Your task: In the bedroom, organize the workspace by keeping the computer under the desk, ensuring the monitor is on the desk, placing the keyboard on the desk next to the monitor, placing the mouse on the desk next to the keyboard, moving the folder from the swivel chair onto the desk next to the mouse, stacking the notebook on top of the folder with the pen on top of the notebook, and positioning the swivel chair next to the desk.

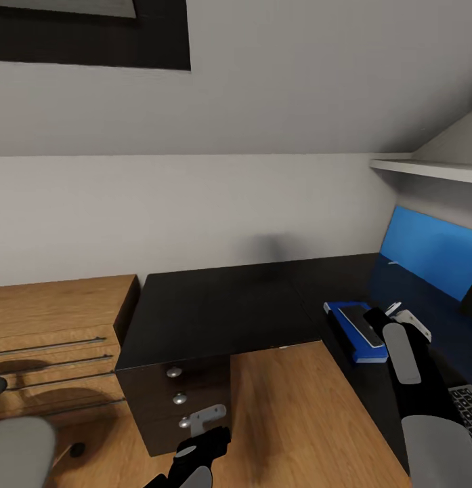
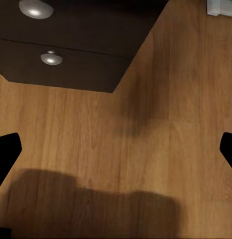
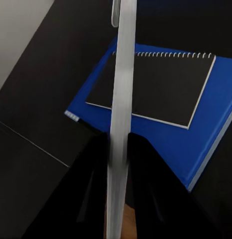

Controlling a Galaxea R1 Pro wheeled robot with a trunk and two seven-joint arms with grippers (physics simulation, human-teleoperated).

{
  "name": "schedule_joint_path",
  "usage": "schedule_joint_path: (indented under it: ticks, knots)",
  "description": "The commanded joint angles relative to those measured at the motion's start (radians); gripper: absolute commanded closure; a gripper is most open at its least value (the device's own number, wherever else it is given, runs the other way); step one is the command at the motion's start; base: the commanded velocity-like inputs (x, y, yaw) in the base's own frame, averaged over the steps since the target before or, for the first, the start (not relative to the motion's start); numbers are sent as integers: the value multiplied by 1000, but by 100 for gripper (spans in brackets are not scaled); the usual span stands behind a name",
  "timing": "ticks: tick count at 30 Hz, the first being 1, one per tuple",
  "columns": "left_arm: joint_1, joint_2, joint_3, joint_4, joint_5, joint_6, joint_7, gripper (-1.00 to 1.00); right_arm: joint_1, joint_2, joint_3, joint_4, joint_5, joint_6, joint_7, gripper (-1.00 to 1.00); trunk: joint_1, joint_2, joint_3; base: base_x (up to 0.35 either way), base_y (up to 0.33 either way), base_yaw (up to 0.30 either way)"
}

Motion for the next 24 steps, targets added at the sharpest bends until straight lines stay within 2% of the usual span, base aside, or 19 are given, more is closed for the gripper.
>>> schedule_joint_path:
  ticks: [1,11,14,15,20,24]
  knots:
    - [-1,1,-3,-2,2,5,6,-100,-1,0,0,-1,-6,4,-6,100,0,-1,-1,154,-171,0]
    - [-1,1,-8,-2,2,5,7,-100,-1,0,6,3,-5,4,-5,100,0,-1,-1,170,-178,0]
    - [-1,0,-10,-1,3,5,9,-100,-1,-2,23,5,-5,4,-5,100,0,-1,-1,211,-221,0]
    - [-1,-1,-11,0,3,5,7,-100,-1,-3,82,22,-3,2,-5,100,0,-1,-1,110,-115,0]
    - [-1,-1,-12,0,3,5,6,-100,-1,-3,96,45,15,-5,-5,100,0,-1,-1,44,-46,0]
    - [-1,-2,-12,0,3,5,7,-100,-2,-1,103,105,50,-14,-4,100,0,-1,-1,8,-8,0]
